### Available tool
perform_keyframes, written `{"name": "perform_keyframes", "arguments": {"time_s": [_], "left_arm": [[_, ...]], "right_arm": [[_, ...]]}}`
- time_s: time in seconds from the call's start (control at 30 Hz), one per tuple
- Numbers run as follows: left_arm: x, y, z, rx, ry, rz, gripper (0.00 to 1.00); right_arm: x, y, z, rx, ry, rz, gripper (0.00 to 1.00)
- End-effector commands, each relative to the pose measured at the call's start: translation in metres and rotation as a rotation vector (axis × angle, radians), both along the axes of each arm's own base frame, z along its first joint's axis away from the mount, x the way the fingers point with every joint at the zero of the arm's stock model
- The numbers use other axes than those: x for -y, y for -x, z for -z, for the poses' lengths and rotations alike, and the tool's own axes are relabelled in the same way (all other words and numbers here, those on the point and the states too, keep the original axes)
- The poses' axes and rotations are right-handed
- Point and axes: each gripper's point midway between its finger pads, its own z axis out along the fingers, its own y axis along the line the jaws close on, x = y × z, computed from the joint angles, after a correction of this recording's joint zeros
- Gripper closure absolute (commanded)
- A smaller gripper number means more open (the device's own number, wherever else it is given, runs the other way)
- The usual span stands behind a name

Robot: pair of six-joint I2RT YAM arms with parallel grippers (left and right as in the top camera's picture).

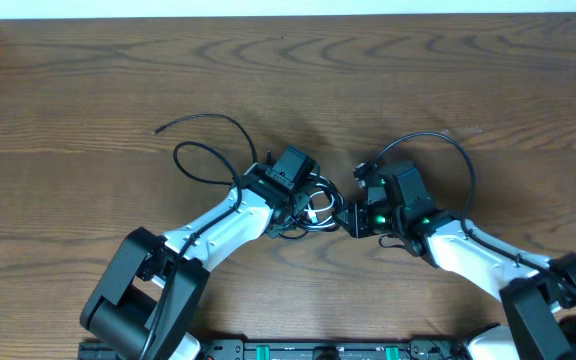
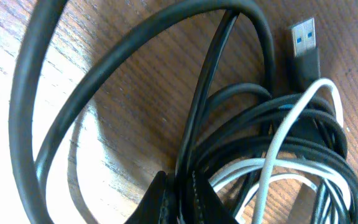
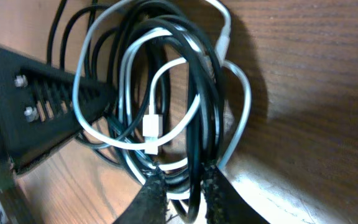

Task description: Untangle cables

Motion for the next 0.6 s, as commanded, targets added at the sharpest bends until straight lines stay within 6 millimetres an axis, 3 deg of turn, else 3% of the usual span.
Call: {"name": "perform_keyframes", "arguments": {"time_s": [0.0,0.23,0.3,0.57], "left_arm": [[0.002,0.01,0.009,-0.05,0.014,0.031,0.92],[0.006,0.013,0.008,-0.062,0.034,0.068,0.92],[0.007,0.014,0.008,-0.063,0.036,0.069,0.92],[-0.002,0.008,0.009,-0.029,-0.017,0.075,0.92]], "right_arm": [[-0.013,0.009,0.01,-0.09,-0.059,-0.001,0.85],[-0.021,0.01,0.028,-0.212,-0.131,0.044,0.94],[-0.029,0.013,0.023,-0.224,-0.187,0.002,0.99],[-0.047,0.035,-0.016,-0.206,-0.406,-0.245,0.99]]}}
